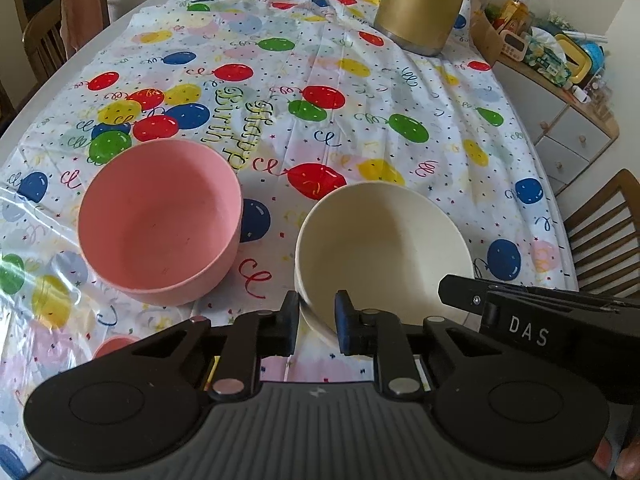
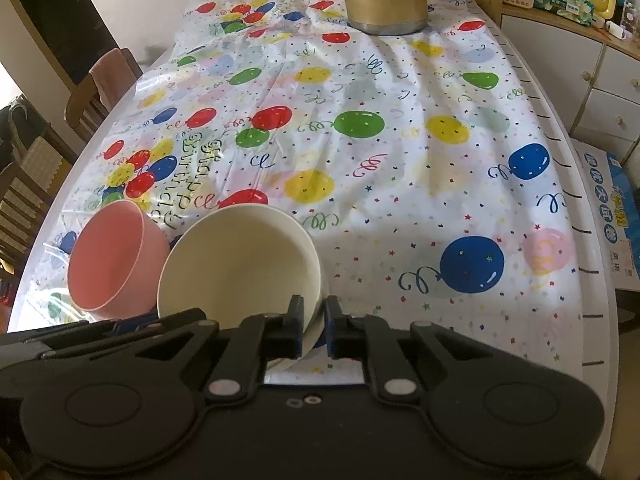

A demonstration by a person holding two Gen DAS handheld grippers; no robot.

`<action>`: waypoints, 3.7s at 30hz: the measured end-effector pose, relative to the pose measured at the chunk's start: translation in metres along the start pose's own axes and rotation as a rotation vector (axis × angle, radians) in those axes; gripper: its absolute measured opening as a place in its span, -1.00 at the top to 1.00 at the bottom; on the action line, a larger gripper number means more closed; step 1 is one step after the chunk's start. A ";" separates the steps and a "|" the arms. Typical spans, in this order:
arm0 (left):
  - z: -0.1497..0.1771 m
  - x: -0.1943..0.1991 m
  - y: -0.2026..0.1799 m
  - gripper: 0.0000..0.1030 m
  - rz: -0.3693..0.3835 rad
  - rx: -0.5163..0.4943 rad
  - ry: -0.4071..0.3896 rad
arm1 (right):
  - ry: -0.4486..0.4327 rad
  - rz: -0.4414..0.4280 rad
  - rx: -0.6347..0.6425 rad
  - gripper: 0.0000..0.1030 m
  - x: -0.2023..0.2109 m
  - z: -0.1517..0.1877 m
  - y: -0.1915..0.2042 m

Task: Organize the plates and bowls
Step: 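Close both grippers on the cream bowl rim, then lift the cream bowl and carry it toward the bear-shaped plate stack, then lower the cream bowl onto the bear-shaped plate and open both grippers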

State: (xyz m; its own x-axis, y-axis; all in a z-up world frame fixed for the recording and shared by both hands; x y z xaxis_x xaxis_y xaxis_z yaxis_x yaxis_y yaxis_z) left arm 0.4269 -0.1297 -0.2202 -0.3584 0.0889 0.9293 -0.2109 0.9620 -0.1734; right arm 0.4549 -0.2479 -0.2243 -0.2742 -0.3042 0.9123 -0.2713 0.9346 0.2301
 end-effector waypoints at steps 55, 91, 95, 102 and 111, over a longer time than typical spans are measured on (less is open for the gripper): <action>0.180 0.154 0.159 0.64 0.059 -0.157 0.037 | -0.039 0.069 -0.078 0.81 0.094 0.205 0.196; 0.234 0.115 0.202 0.65 0.015 -0.138 0.202 | 0.161 0.048 -0.082 0.70 0.038 0.264 0.225; 0.234 0.118 0.202 0.65 0.022 -0.136 0.197 | 0.160 0.044 -0.080 0.64 0.040 0.263 0.225; 0.232 0.131 0.204 0.64 0.023 -0.149 0.181 | 0.128 0.061 -0.071 0.53 0.056 0.259 0.228; 0.214 0.166 0.200 0.64 0.066 -0.157 0.061 | 0.072 0.066 -0.051 0.38 0.081 0.248 0.231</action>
State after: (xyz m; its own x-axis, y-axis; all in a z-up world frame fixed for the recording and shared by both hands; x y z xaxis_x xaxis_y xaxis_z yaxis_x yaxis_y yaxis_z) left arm 0.1304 0.0221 -0.1704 -0.3098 0.1644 0.9365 -0.0424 0.9816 -0.1864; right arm 0.1416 -0.1018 -0.1814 -0.2226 -0.2289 0.9477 -0.2070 0.9610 0.1835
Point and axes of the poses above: each gripper's, at about its wrist camera, not at the fingertips, and x roughly against the way its jaws point, y to its left, z to its underside, the point moved 9 cm from there along -x, roughly the way its jaws point, and after that the axes turned 9 degrees about y, right-handed, at the moved point
